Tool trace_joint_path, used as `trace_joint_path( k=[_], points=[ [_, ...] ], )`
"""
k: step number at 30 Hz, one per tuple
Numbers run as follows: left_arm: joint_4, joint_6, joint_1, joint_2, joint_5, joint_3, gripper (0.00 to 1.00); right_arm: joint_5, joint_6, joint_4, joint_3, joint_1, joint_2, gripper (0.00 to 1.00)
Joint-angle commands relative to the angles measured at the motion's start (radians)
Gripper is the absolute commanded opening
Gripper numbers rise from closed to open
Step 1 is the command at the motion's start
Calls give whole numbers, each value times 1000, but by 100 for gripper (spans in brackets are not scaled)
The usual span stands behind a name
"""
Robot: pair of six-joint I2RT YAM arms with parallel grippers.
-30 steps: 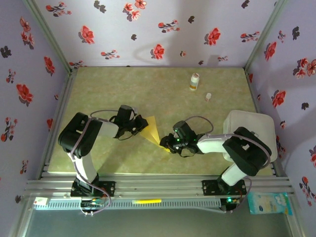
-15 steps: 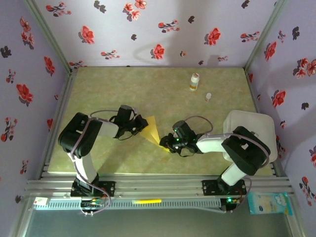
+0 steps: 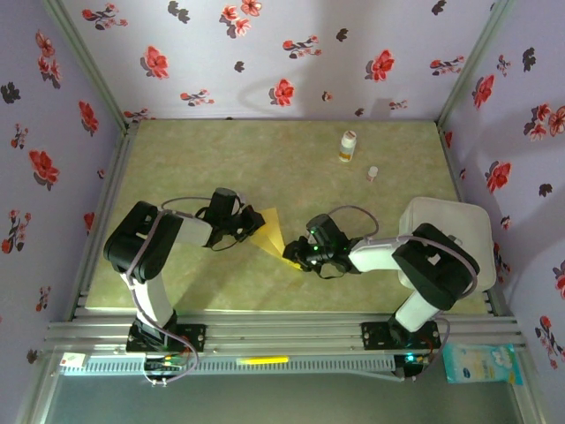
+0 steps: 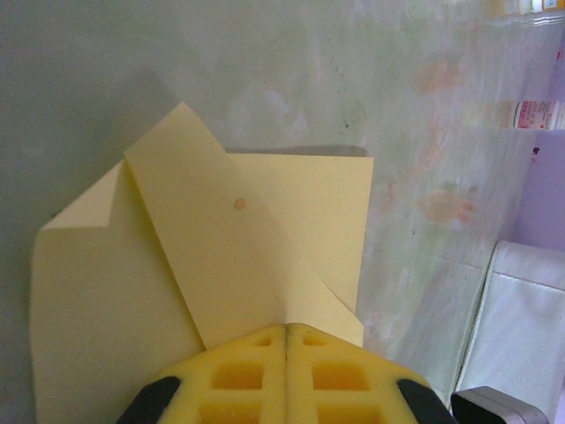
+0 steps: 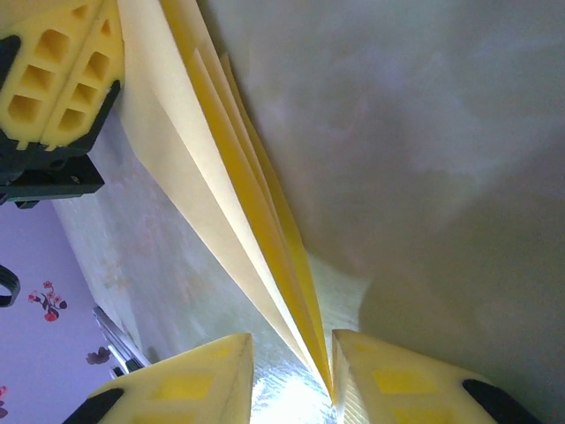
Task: Fold a paper plane with a square sheet of paper (pick it up from the middle)
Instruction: Turn over the paper at the center of the table.
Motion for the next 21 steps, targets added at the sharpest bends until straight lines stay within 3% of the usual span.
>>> trace_joint_path(
  k=[1,17,21],
  points=[
    [-93,-4,3,19,-23,-13,3,15,1,40,9,4,7,29],
    [-87,-10,2,11,-14,-11,4,36,6,142,-17,-2,31,27],
    [-82,-5,3,2,-4,-9,4,36,5,165,-31,-6,30,19]
  ],
)
